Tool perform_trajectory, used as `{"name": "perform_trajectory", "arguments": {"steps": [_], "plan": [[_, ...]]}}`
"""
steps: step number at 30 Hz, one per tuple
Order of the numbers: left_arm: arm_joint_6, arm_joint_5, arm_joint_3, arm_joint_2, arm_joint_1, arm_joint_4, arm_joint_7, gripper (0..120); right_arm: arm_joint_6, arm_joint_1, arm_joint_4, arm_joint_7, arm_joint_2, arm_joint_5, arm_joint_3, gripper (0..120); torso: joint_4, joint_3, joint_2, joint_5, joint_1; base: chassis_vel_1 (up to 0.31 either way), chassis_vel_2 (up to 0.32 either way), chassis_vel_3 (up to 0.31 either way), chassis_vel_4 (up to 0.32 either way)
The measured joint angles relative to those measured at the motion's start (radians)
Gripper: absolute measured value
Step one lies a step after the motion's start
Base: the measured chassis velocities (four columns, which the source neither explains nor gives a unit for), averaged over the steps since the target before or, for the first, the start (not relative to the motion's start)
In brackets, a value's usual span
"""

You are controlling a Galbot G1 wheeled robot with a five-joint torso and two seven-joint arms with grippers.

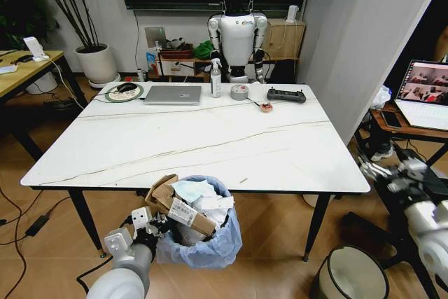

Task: Pick up the trash bin and place the trash from the table into it.

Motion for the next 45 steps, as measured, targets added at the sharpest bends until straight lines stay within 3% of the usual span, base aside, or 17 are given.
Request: {"name": "perform_trajectory", "arguments": {"steps": [7, 14, 45], "plan": [[0.002, 0.022, 0.021, -0.003, 0.024, -0.031, 0.004, 0, 0.041, -0.128, 0.046, -0.037, 0.090, -0.087, 0.051, 100, 0.0003, 0.000, 0.000, -0.0005, 0.000, 0.000, 0.000, 0.000, 0.000], [0.002, 0.040, 0.016, 0.002, 0.073, -0.068, 0.004, 0, 0.091, -0.160, 0.022, -0.110, 0.139, -0.127, 0.045, 100, 0.0004, 0.000, 0.000, -0.0003, 0.000, 0.000, 0.000, 0.000, 0.000], [0.013, 0.119, 0.015, 0.010, 0.111, -0.064, -0.045, 0, 0.097, -0.158, 0.017, -0.113, 0.140, -0.128, 0.041, 100, 0.0004, 0.000, 0.000, -0.0004, 0.000, 0.000, 0.000, 0.000, 0.000]]}}
